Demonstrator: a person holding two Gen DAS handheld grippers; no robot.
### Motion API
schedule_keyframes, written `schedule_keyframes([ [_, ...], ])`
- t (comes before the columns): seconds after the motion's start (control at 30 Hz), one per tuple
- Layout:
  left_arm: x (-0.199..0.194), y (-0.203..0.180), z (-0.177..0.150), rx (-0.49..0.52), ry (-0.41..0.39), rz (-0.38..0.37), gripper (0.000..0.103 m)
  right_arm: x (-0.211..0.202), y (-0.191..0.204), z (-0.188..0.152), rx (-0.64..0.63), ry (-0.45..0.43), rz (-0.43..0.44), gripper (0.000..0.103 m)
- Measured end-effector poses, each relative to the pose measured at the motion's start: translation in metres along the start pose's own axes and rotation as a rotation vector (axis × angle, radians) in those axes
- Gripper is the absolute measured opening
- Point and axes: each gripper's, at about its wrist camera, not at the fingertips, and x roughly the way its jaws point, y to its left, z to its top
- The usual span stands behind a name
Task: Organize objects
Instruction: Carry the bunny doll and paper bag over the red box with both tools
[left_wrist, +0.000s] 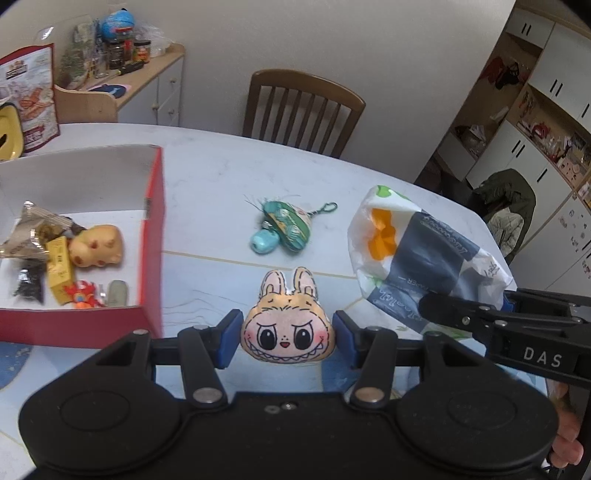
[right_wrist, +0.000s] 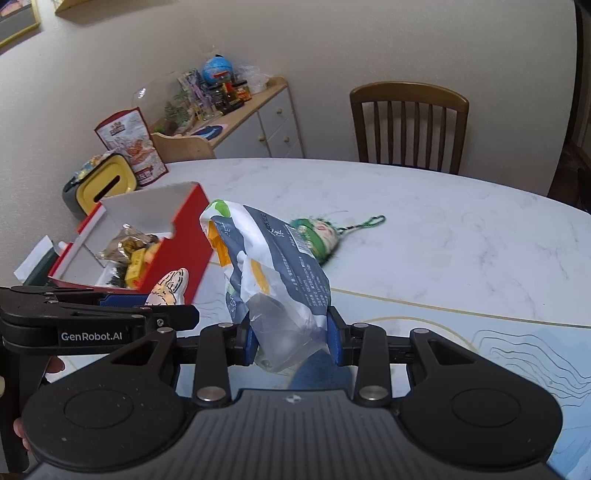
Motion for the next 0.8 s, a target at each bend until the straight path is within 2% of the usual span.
schedule_keyframes([
  [0.37,-0.036,0.047,0.004,0.01,-0.053,0.013,0.052,-0.003,0.06,0.007,-0.019,-0.016,0.012,0.035],
  [0.8,-0.059,0.114,0.012,-0.016,-0.079,0.048,0.052,0.016,0.124,0.017,-0.054,-0.008,0.025,0.035],
])
